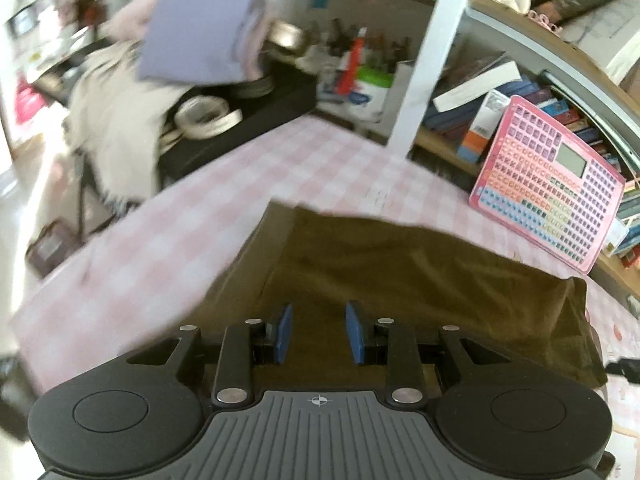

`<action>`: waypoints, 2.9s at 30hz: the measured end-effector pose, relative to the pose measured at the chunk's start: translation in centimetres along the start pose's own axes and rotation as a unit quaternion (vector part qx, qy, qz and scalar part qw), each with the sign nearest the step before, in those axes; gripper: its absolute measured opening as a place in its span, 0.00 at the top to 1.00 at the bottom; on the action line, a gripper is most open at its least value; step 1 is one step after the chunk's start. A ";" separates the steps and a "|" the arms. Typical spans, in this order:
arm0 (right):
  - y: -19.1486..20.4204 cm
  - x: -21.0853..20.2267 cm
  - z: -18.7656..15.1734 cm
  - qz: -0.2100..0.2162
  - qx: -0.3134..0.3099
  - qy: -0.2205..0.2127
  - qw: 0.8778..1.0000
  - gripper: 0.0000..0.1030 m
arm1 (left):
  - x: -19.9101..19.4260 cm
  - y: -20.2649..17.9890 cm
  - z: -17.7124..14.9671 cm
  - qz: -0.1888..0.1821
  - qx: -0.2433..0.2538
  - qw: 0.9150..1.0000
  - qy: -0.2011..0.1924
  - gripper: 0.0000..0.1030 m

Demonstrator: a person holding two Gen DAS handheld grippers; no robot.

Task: Fold clothes

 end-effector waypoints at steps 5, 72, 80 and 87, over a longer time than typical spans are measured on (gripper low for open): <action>3.3 -3.0 -2.7 -0.027 0.051 -0.002 0.998 0.53 | 5.2 0.6 2.8 -0.044 0.038 0.998 0.021 0.72; 4.0 -1.6 -10.0 -0.173 0.225 0.025 0.959 0.75 | 2.1 10.9 0.0 -0.152 0.067 0.984 0.059 0.83; 3.4 -2.0 -9.1 -0.192 0.208 0.016 0.959 0.55 | 2.3 10.9 -0.2 -0.150 0.069 0.985 0.059 0.60; 7.1 -4.4 -10.6 -0.152 0.220 -0.005 0.964 0.49 | 3.3 10.7 -0.4 -0.151 0.081 0.983 0.065 0.59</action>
Point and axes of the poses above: each gripper's, at about its wrist camera, not at the fingertips, and x roughly the way its jaws point, y to its left, z to its top, the point moved 6 cm from there along x, roughly the way its jaws point, and after that the axes turned 3 degrees about x, right-handed, at the moved point
